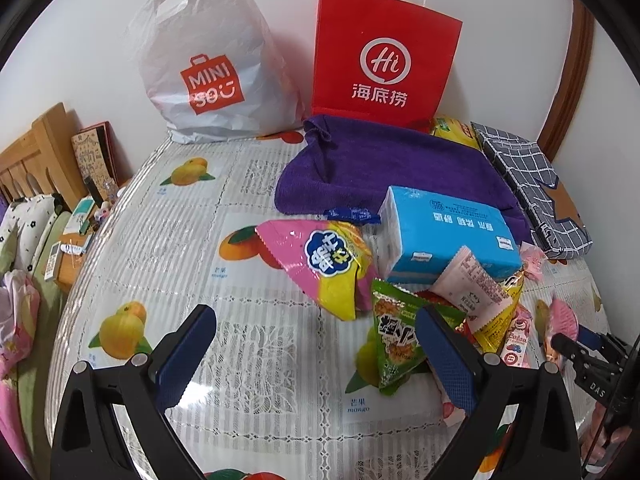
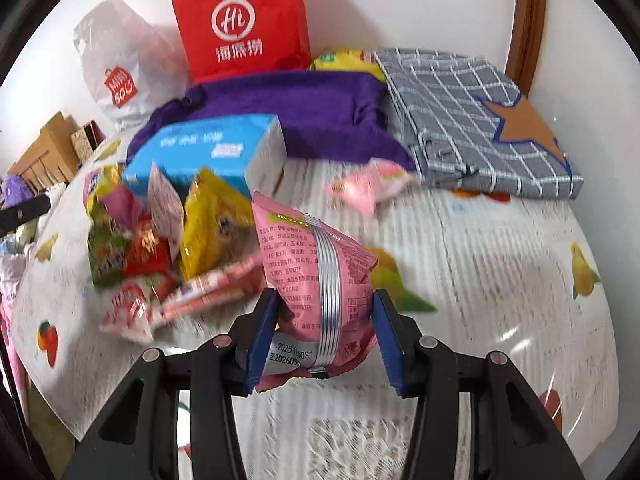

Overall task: Organize snacks
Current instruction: 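Lift the pink pack with the right gripper while the left gripper grasps the pink-yellow chip bag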

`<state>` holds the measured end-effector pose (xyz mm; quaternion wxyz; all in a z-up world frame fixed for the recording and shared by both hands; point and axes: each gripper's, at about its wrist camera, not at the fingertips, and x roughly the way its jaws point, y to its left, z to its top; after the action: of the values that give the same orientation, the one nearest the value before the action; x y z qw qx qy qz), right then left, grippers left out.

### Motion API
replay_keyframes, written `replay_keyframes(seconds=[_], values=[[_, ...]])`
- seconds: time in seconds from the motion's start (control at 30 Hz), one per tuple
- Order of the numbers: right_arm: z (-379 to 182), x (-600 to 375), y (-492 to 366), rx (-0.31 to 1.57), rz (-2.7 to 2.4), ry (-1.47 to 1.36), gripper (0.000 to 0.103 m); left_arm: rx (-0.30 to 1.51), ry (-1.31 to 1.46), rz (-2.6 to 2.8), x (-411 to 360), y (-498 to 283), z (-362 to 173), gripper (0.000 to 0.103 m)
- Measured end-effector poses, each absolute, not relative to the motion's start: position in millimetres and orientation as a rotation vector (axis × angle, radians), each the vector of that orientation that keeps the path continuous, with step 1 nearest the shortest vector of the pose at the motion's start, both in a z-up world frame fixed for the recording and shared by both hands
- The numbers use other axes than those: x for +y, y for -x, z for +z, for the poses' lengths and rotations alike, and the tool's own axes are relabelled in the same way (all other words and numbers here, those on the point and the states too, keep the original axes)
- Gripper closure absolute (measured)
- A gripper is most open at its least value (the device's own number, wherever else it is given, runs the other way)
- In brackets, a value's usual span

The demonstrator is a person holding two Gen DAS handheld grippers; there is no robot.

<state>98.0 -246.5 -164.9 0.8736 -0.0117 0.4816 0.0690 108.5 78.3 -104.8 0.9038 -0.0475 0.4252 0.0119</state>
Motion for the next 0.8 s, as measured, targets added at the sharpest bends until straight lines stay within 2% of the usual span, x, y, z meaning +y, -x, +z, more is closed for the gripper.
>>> replay_keyframes(seconds=[0.13,0.43,0.8], values=[[-161.8,-247.6,-93.9,0.967,0.146,0.033,0.024,0.886,0.1,0.021,80.8,-107.8,-109.1,0.003],[-176.7,-246.7,-122.1,0.996,0.102,-0.004,0.024,0.9,0.116,0.003,88.0,-118.4,-113.8,0.003],[-190.1,-244.1,-155.6,1.029,0.097,-0.023,0.024,0.977,0.149,0.013,81.3,-166.9,-135.5,0.003]])
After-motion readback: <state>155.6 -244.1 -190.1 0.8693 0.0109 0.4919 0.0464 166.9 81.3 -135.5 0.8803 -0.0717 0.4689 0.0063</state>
